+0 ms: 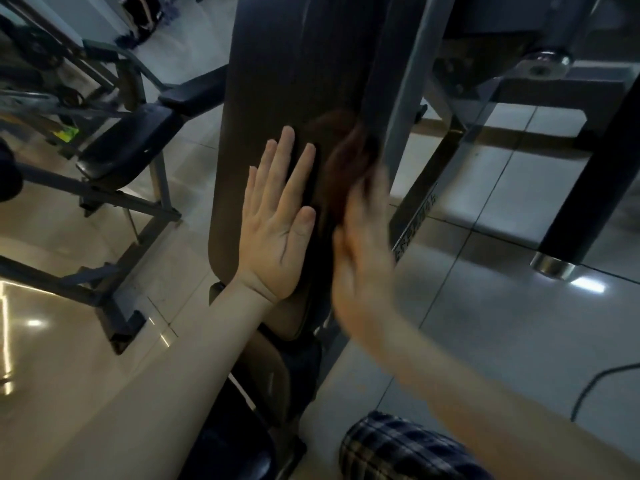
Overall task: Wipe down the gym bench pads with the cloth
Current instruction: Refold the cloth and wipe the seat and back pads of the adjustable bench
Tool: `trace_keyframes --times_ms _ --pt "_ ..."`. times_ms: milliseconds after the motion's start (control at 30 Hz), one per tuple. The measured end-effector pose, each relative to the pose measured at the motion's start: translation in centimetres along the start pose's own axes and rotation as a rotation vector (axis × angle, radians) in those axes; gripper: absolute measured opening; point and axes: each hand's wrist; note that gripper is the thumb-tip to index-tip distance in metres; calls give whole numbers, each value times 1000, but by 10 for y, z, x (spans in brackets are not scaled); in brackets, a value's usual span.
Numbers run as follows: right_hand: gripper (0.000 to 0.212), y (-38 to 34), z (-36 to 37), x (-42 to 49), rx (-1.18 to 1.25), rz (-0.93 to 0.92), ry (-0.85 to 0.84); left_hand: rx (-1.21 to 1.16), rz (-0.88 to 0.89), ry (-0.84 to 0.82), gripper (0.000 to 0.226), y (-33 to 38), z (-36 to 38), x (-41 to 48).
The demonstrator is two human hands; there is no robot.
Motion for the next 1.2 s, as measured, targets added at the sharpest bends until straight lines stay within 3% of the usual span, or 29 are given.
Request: trace_keyframes --times_ms 133,300,400,467,667,733,800,867,933,1033,1200 --pt "65 10 15 -91 -183 -315 -158 14 -21 -39 59 -3 -1 3" --pt "53 30 -7 -43 -300 -562 -222 26 -32 -42 60 -2 -2 5" --pt "58 18 -17 35 -299 -473 -123 22 -14 -37 55 -1 -4 1" --pt "46 4 -24 89 -377 -435 -110 -3 -38 -43 54 4 -7 2" --pt "41 -34 -50 199 -515 -547 -181 -72 -202 -57 63 14 -24 34" --pt "43 -61 -40 239 -618 -567 -319 -62 -387 -53 64 18 -22 54" --pt "43 -78 -20 279 -778 -586 -635 -45 -541 -55 65 21 -16 65" --pt "42 -78 8 305 -971 -581 -1019 -81 -531 28 69 21 -9 65" --pt "46 -71 32 316 -1106 -563 -1276 -109 -501 107 79 20 -6 61" --pt "51 -68 54 323 -1135 -549 -1341 -97 -553 148 95 18 -5 61" --pt "43 -73 37 322 -1083 -625 -1408 -113 -599 166 100 19 -2 58"
Point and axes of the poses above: each hand's wrist, its own x-axis towards the middle knuckle, its own z-axis out of the palm, y = z × x, and after that the axes turned 12 degrees about -x, right-handed
